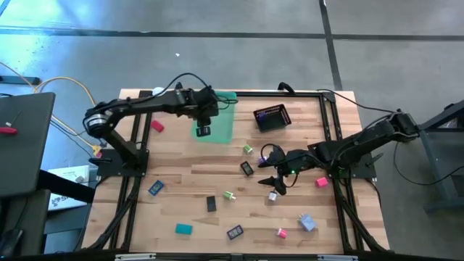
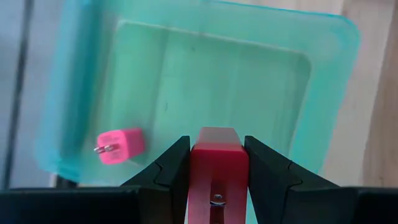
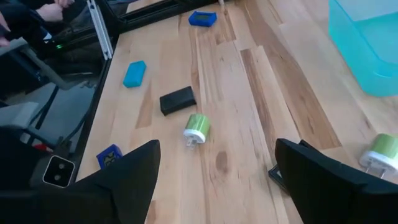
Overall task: Pick & Place Office items
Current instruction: Put the red charger adapter into the green bin
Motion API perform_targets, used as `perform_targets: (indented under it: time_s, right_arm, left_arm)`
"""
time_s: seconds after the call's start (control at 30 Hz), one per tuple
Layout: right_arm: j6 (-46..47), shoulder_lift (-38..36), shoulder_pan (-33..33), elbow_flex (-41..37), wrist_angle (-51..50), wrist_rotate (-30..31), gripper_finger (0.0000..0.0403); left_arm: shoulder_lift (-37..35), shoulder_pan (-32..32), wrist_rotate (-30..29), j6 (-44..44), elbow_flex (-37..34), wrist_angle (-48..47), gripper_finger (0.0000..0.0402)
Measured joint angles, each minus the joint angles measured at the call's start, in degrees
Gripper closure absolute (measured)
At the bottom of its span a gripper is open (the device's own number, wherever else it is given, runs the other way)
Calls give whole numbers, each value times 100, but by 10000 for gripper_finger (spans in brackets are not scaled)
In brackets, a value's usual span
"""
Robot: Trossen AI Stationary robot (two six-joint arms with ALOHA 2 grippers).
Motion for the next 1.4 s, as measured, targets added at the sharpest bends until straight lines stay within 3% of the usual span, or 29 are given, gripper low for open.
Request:
perform_targets:
  time_s: [0.5, 0.83, 1.4]
  right_arm:
    - [-48, 2, -5, 0, -85, -45, 98]
    - [-52, 4, -5, -2, -100, -66, 98]
    - [-59, 4, -7, -2, -103, -68, 98]
  left_arm:
    - [733, 373, 692, 138, 0, 226, 284]
    - [841, 834, 1189, 63, -2, 228, 284]
    - [1320, 935, 1180, -95, -7, 312, 264]
